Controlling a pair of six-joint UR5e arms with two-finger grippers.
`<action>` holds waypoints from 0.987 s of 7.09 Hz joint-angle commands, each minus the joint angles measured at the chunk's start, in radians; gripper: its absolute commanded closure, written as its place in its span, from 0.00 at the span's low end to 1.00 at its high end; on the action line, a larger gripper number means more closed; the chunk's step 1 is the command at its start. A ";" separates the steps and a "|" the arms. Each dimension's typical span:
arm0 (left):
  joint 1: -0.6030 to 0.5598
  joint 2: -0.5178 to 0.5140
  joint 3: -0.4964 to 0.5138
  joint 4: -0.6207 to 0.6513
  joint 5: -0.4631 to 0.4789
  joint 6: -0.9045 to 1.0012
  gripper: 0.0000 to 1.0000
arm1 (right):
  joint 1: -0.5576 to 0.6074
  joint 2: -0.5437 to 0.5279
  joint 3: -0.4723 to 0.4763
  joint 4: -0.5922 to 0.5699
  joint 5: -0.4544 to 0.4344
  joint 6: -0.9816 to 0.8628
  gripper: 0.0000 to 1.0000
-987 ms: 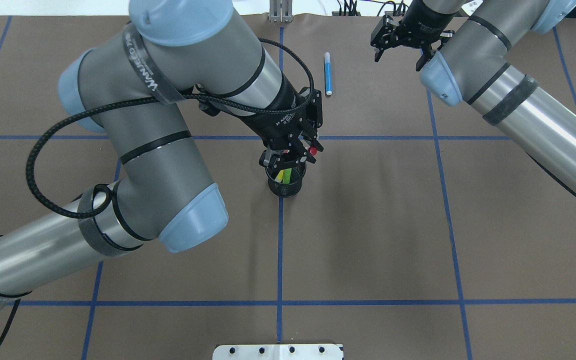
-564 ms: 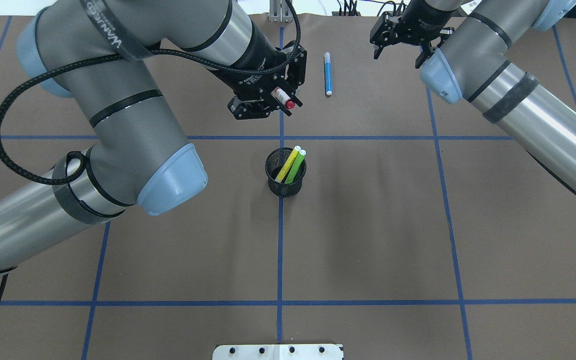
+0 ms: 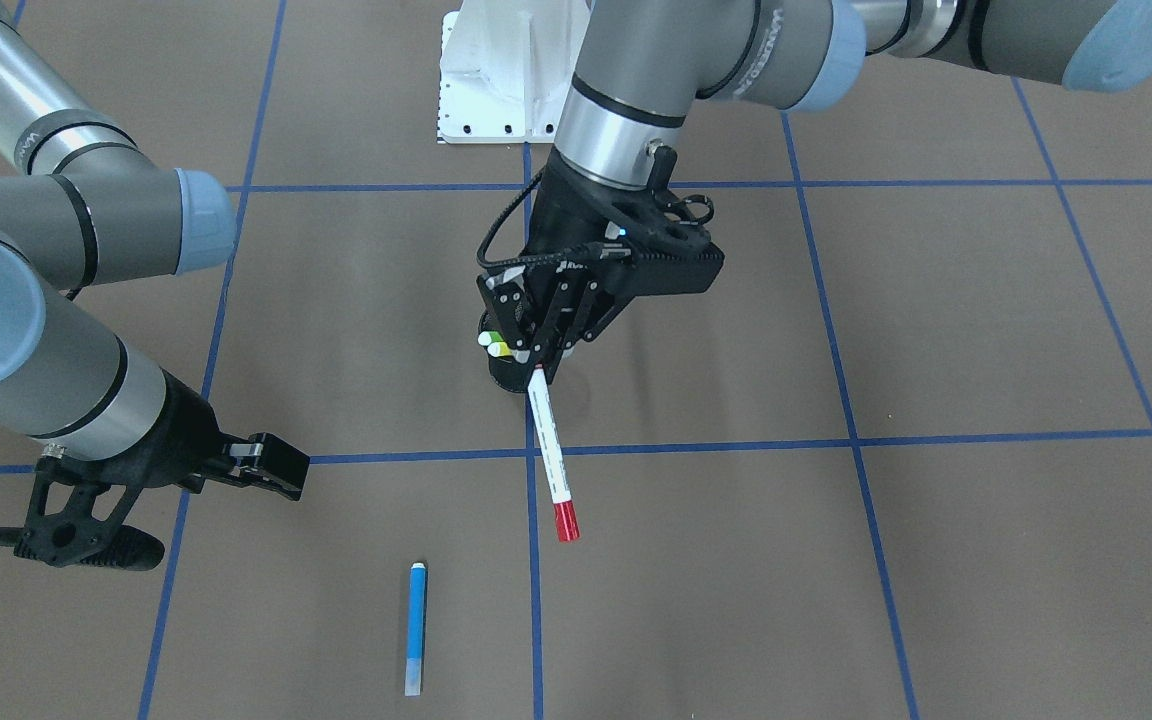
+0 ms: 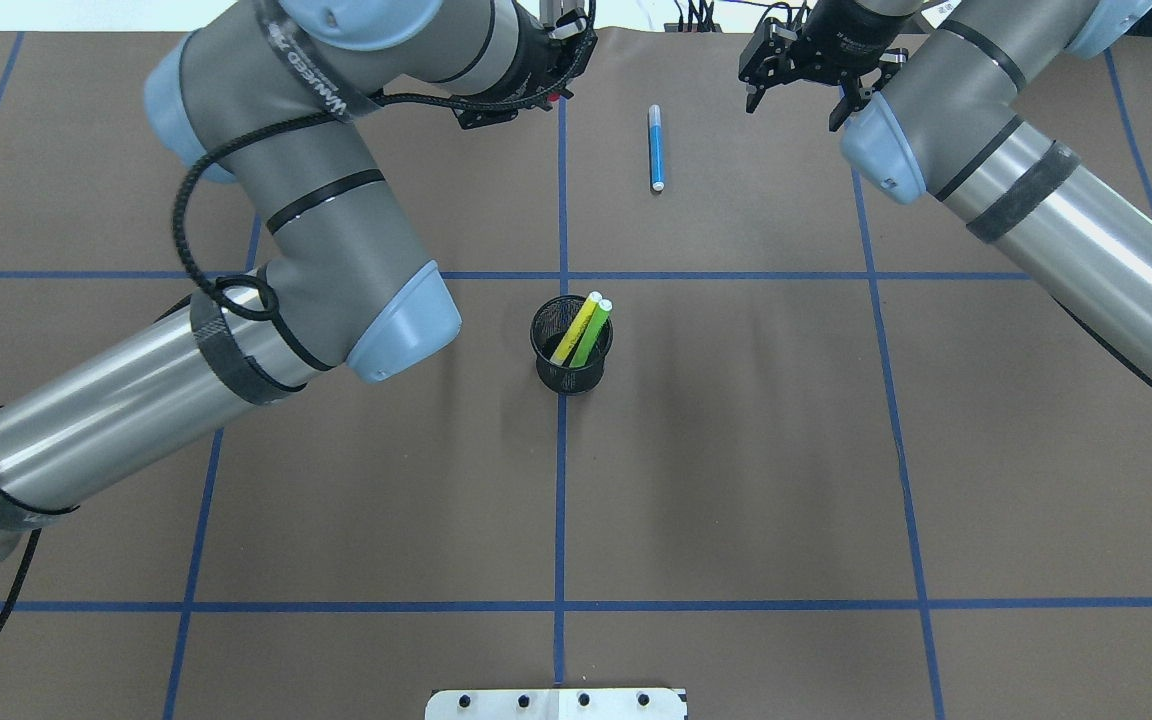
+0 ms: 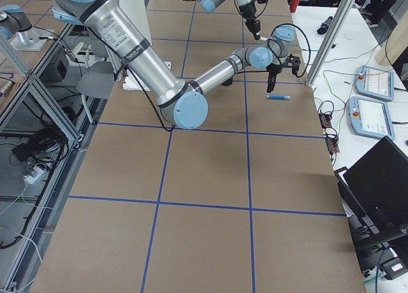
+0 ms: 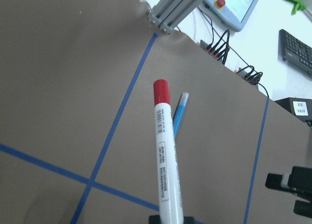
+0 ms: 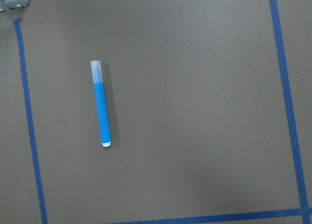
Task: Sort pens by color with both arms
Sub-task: 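Lift the red-capped marker and carry it beside the blue marker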
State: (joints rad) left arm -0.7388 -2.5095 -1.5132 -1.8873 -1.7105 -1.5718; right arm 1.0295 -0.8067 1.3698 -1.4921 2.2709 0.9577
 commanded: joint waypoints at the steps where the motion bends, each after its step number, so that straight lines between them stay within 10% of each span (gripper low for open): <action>1: 0.024 -0.032 0.217 -0.177 0.096 0.140 1.00 | 0.000 0.000 0.000 0.021 -0.001 0.009 0.00; 7: 0.150 -0.164 0.608 -0.328 0.354 0.315 1.00 | 0.006 -0.002 0.000 0.029 -0.001 0.001 0.00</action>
State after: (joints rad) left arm -0.6141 -2.6477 -0.9721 -2.2089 -1.4042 -1.2634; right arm 1.0348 -0.8079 1.3693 -1.4635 2.2703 0.9590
